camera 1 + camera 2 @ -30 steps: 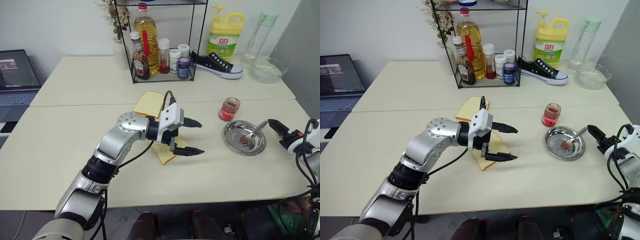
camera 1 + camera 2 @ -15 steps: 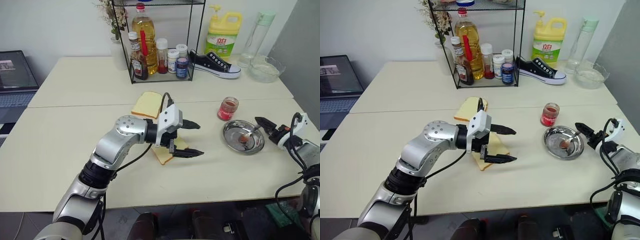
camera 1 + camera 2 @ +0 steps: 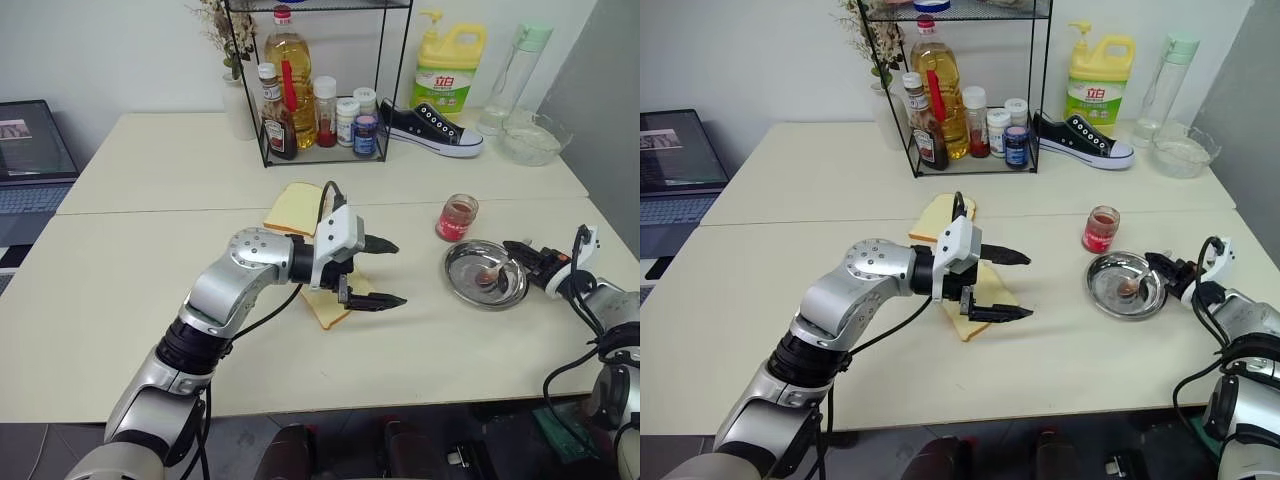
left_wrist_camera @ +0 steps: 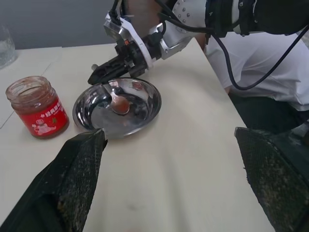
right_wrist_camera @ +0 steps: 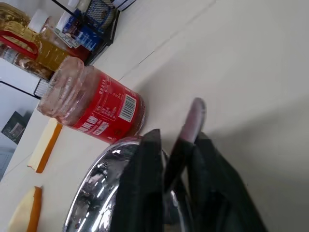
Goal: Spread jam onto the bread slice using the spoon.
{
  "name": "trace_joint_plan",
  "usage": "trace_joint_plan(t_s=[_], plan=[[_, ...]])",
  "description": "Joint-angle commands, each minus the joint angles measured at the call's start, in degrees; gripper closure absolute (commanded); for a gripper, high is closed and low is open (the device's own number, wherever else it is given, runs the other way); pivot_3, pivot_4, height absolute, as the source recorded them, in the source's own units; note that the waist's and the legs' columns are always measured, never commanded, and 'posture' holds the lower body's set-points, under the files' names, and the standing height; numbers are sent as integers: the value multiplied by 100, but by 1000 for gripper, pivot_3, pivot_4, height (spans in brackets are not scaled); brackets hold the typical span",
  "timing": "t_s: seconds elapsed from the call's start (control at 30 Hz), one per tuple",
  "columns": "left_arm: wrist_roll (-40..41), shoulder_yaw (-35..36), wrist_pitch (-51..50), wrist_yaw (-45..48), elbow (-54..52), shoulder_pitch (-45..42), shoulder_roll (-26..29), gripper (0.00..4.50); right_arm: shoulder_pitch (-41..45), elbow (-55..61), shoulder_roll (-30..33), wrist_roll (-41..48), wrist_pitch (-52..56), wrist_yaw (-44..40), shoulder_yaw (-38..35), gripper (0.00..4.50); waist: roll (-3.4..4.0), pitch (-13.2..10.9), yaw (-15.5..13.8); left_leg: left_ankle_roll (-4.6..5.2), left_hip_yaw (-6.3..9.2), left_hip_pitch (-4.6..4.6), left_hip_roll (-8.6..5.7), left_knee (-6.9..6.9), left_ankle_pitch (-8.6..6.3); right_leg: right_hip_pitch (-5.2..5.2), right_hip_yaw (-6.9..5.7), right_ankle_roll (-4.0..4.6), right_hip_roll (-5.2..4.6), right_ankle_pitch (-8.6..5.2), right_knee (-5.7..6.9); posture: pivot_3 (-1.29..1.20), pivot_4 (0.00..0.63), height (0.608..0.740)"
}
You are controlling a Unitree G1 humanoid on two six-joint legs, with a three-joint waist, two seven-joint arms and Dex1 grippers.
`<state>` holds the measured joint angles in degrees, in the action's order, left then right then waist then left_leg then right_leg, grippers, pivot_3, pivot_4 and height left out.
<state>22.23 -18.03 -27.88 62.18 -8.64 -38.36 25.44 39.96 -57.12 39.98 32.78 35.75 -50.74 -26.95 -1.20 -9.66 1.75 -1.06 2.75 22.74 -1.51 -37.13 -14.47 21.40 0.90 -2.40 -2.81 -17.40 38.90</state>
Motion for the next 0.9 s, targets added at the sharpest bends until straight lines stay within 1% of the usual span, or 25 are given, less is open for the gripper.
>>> trace_joint_plan(t_s=[0.03,0.2,0.3,0.33,0.43,0.5,0.57,0.67,0.73,0.8,0.9], plan=[[-2,117,138,10,-61,-94,-41,0,-71,180,82,-31,61,17,-35,4475,-1,0,-4,0,3,0,0,-2,0,-2,-3,0,0,0,0,0,150,740],[-16,120,195,15,13,-108,-69,0,-239,586,94,25,188,78,-118,4475,-1,0,-8,0,2,1,0,-3,0,-2,-2,0,-1,0,0,0,150,740],[-13,144,229,25,60,-115,-69,0,-396,1093,108,149,388,189,-236,4475,-1,0,-10,0,4,2,0,-3,0,-1,-3,0,-1,0,1,0,150,740],[6,183,225,11,69,-109,-60,0,-481,1465,97,260,525,270,-311,4475,0,0,-10,0,4,2,0,-3,0,-1,-3,0,-2,0,1,0,150,740],[89,396,164,-122,88,-80,-32,0,-834,3100,-47,699,1011,750,-536,4475,3,-2,-12,0,6,9,-1,-4,0,6,-3,0,-18,0,2,0,150,740],[190,619,70,-292,104,-54,-72,0,-954,4237,-240,958,1225,1317,-701,4475,6,-3,9,0,7,11,0,-3,0,11,-3,0,-20,0,3,0,150,740],[250,792,12,-487,135,-49,-170,0,-903,4960,-447,1154,1343,1887,-864,4475,7,-3,15,0,6,11,2,-1,0,16,-1,0,-20,0,6,0,150,740],[176,906,101,-825,301,-105,-419,0,-662,5437,-658,1195,1292,2536,-898,4475,7,-3,-14,0,13,12,2,-2,0,12,-8,0,-20,0,4,0,150,740],[20,922,266,-1072,507,-179,-619,0,-394,5559,-797,1128,1149,2928,-830,4475,6,-3,-23,0,11,12,-4,-6,0,11,-7,-1,-21,0,4,0,150,740],[-122,875,444,-1184,697,-245,-759,0,-160,5558,-863,894,902,3128,-600,4475,7,-3,-30,0,11,13,-7,-8,0,11,-7,-2,-22,1,5,0,150,740],[-341,821,769,-1368,1063,-420,-1023,0,292,4976,-920,-45,-96,3151,209,4475,7,-3,-22,0,9,15,-9,-7,0,15,-7,-2,-21,1,5,0,150,740]])
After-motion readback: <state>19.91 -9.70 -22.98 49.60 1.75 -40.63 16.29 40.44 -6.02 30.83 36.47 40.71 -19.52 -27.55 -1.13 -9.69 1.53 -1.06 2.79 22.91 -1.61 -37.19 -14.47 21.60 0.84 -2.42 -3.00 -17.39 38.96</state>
